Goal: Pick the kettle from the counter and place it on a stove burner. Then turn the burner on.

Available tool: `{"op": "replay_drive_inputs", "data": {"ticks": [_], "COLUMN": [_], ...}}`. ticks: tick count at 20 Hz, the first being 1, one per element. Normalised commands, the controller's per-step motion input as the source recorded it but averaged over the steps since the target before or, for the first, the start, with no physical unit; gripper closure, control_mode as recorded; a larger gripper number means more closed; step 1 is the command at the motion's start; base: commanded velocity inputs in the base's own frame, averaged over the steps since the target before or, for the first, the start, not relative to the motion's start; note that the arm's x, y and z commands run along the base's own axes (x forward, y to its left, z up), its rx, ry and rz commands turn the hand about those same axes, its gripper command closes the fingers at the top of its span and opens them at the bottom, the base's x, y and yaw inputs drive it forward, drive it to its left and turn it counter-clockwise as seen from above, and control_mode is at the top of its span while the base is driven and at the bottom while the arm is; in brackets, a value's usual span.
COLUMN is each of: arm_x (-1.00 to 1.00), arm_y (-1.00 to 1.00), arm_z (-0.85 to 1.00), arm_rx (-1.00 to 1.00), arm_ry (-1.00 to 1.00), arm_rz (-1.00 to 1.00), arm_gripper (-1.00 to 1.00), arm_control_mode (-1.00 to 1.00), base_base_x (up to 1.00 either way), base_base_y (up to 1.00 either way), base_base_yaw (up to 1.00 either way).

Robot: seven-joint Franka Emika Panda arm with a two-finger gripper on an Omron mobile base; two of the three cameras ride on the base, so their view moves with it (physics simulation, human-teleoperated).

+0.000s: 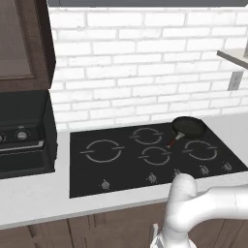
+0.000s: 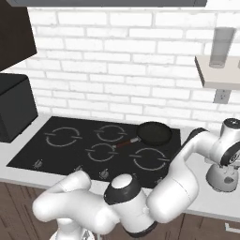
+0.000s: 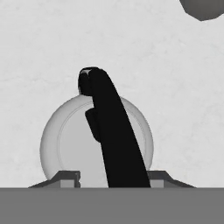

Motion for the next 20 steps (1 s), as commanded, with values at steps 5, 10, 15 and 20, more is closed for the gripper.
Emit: {"op": "replay_drive_inputs", "data": {"ticks": [5, 10, 15, 20], "arm_x": [-0.04, -0.37, -0.39, -0.18], "arm_y": [0.00, 0.69, 1.00, 1.00], "arm_z": [0.02, 0.22, 0.20, 0.33], "arm_rx": [0.01, 0.16, 0.14, 0.07], "arm_ry": [-0.04, -0.18, -0.26, -0.32], "arm_rz": [0.00, 0.04, 0.02, 0.00], "arm_gripper": [1.00, 1.00, 1.00, 1.00], "arm_control_mode": [-1.00, -1.00, -1.00, -1.00], "base_base_x": [0.00, 0.00, 0.00, 0.00], "base_base_y": [0.00, 0.00, 0.00, 0.00], "base_base_yaw": [0.00, 0.00, 0.00, 0.00]}}
